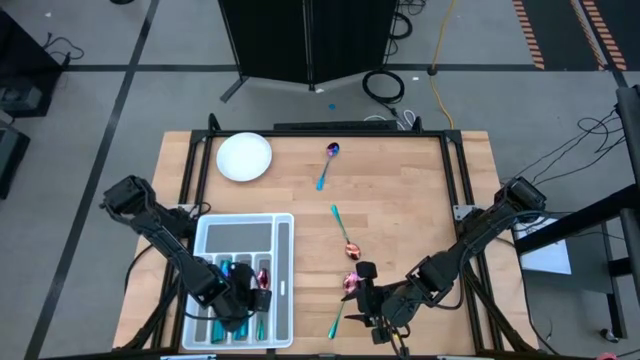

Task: Sort silverware
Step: Put the iridescent blue spoon in the silverware tray

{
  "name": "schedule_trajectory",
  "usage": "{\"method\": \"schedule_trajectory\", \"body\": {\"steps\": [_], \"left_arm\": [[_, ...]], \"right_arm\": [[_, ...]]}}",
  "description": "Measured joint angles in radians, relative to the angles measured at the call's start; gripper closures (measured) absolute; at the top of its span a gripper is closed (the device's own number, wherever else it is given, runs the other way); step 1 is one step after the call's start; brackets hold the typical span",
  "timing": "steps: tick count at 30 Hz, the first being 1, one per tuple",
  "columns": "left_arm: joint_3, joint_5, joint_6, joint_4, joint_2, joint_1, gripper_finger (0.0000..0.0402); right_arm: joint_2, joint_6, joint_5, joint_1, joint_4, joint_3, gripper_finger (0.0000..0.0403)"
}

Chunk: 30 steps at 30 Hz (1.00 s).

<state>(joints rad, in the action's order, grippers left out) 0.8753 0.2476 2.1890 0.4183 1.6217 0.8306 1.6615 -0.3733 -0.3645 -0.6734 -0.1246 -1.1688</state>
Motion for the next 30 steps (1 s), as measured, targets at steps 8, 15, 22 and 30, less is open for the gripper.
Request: {"method": "schedule_trajectory", "body": {"steps": [8,15,22,30], "left_arm": [[0.032,-0.006,-0.194,-0.001,-0.069,-0.034,0.0308],[0.093,0.167,-0.468,-0.001,-0.104,-0.073,0.0308],[0.105,0.333,-0.984,-0.1,-0.104,-0.115,0.0308],[0.095,0.517,-1.253,-0.197,-0.104,-0.175,0.0308]], "right_arm": [[0.0,0.019,0.0,0.0,0.0,0.0,0.0232],[0.0,0.03,-0.011,0.026,0.002,0.0,0.0232],[0.0,-0.037,-0.114,0.06,-0.006,0.0,0.0232],[0.0,-0.103,-0.179,0.124,-0.043,0.0,0.0232]]}}
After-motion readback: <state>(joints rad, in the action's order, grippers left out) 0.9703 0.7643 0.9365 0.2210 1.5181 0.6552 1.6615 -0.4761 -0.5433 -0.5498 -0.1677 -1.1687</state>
